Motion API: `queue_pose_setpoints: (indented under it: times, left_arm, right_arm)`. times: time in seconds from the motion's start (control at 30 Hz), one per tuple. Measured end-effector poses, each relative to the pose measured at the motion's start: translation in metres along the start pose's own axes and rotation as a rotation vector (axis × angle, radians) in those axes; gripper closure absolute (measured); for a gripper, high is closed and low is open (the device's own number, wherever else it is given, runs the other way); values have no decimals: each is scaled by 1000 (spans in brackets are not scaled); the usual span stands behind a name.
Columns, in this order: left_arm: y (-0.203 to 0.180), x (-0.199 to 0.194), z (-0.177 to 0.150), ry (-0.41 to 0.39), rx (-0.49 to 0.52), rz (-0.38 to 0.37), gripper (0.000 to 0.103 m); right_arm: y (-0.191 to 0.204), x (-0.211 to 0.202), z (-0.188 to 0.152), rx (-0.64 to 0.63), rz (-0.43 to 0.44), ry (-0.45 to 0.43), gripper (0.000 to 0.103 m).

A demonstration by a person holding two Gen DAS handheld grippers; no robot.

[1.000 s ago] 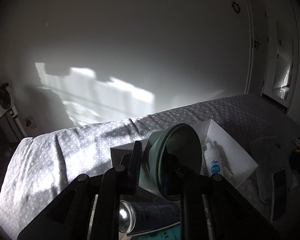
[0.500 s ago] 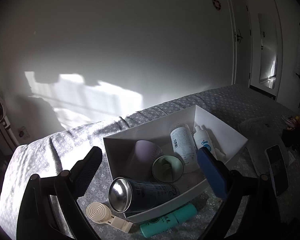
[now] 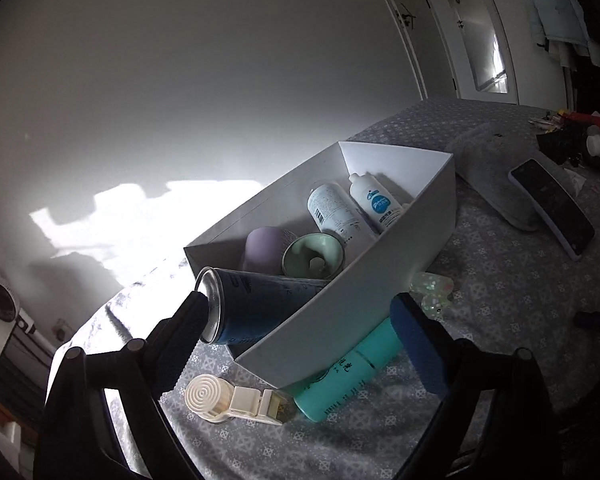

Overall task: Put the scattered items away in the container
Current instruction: 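Move the left tool toward the teal bottle beside the box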

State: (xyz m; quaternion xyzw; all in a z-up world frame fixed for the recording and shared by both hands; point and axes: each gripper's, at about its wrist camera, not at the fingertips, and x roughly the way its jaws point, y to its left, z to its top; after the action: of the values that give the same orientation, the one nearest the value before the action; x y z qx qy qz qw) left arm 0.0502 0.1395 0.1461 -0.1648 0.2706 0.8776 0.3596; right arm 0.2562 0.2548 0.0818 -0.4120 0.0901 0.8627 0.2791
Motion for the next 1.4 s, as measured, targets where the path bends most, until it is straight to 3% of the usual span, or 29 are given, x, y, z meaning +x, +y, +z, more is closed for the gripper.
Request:
queue_pose_setpoints:
  times: [0.07,0.2,0.27,0.37,0.47,0.53,0.57,0.67,0.7,0.73,0.83,0.87,0.9,0.97,1.0,1.07,1.17,1.27,1.33,1.4]
  left_arm:
    - [-14,-3,-1,22,73,-84,4]
    - [-56,17,-20,144,318,-241,3]
    - [-66,37,-30,226,376,-271,3]
    - [-69,58,-37,266,407,-272,3]
    - [-57,90,-35,368,333,-326,3]
    - [-54,103,-37,450,270,-423,1]
    - [-57,107,-40,488,268,-437,1]
    - [-68,106,-46,498,312,-400,1]
    - [-67,104,-45,508,287,-427,1]
    - [-65,102,-42,522,243,-482,1]
    - [-55,100,-36,628,34,-763,1]
    - [-55,101,-37,647,-1,-776,1]
    - [-57,103,-38,642,8,-706,1]
    - [-60,109,-44,634,70,-490,1]
    - [-60,113,-50,653,67,-435,1]
    - [-51,116,-58,663,-37,-465,1]
    - [-45,107,-60,628,-60,-467,9]
    - [-39,94,-61,608,-84,-480,37]
    - [-31,88,-62,604,-117,-479,63]
    - [-24,83,-65,601,-154,-479,73]
  right_arm:
    - [1,0,1,1,1,0,0]
    - [1,1,1,0,-1,0,0]
    - [1,1,1,0,-1,0,0]
    - [1,1,1,1,0,0,0]
    - [1,1,1,1,-1,0,0]
    - [1,1,1,1,-1,0,0]
    - [1,0,1,1,-1,0,0]
    - [1,0,1,0,-2,0,0]
    - [1,0,1,0,-2,0,0]
    - [2,0,0,0,-2,0,0]
    - [2,0,0,0,-2,0,0]
    - [2,0,0,0,-2,0,0]
    - [2,0,0,0,-2,0,0]
    - [2,0,0,0,-2,0,0]
    - [2,0,0,1,-2,0,0]
    - [2,0,0,1,-2,0,0]
    - [2,0,0,2,0,-1,0]
    - [2,0,0,0,-3,0,0]
    - [2,0,0,1,-2,0,0]
    - [2,0,0,1,-2,0,0]
